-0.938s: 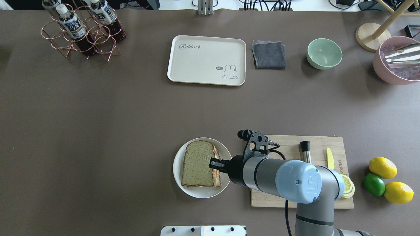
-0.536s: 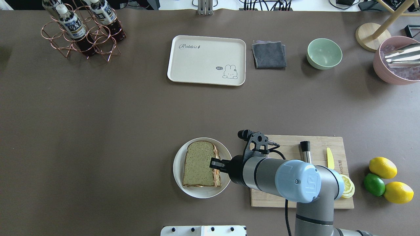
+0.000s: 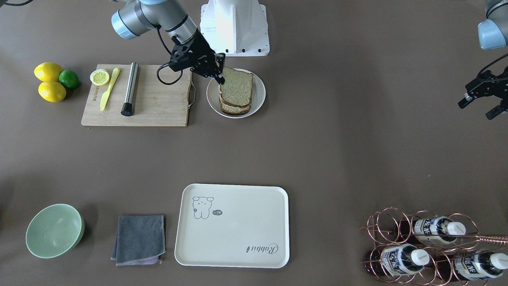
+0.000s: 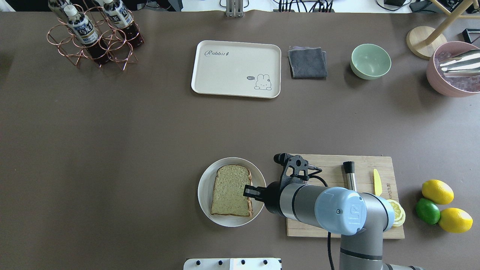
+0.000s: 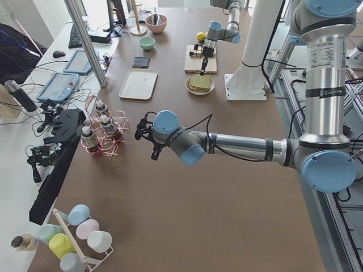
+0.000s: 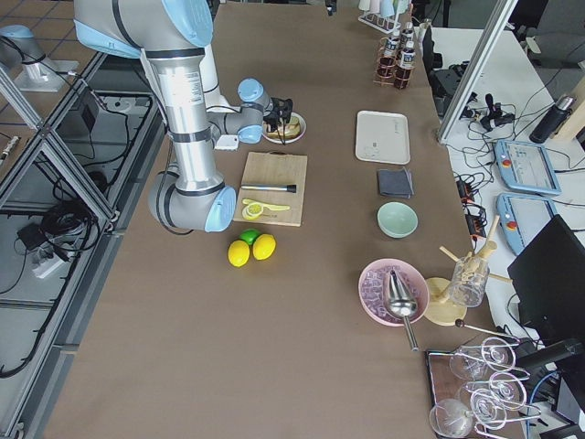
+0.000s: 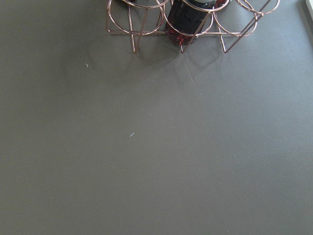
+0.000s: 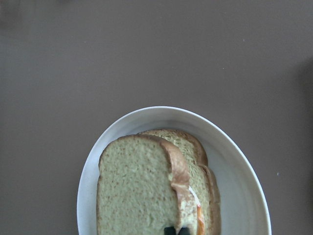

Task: Make sandwich and place on tray
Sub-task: 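Lower the bread onto the egg and open the right gripper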

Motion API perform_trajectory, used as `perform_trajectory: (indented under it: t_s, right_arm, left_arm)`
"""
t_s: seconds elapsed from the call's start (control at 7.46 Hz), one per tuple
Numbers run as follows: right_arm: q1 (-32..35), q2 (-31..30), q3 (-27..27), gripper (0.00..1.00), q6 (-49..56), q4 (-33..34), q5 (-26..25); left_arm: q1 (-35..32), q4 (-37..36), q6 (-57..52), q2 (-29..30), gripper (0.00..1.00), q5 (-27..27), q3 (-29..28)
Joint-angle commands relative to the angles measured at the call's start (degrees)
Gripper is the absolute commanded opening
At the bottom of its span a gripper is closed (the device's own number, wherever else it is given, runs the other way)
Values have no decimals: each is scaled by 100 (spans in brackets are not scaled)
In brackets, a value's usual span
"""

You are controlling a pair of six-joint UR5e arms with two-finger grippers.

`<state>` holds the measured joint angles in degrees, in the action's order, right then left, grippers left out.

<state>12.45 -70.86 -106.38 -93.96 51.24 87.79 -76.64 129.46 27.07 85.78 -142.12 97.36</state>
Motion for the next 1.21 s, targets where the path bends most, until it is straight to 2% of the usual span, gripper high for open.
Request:
perform_trajectory:
  t_s: [0.0,0.13,0.27,0.4,0.54,0.8,1.07]
  right_arm:
    - [-76,-15,30,0,44,0,-138]
    - [-120,-15,39,0,79,0,-244]
    - [-146,-15,39,25,141,0,-271]
    - [-268,-59,56,51,194,0,-541]
    - [-383,-59,82,100,272,0,-796]
    - [-236,-50,13,100,291,17,-747]
    - [456,-155,-75,100,291,131,102]
  left_arm:
    - [0,0,-8,0,98,0,-7]
    - [0,0,-8,-9,98,0,2]
    - [0,9,-17,-9,98,0,2]
    - [0,9,-17,-9,98,0,2]
    - [0,9,-17,-9,98,0,2]
    - [0,9,-9,-9,98,-139,11]
    - [-17,-17,122,-104,98,-167,176]
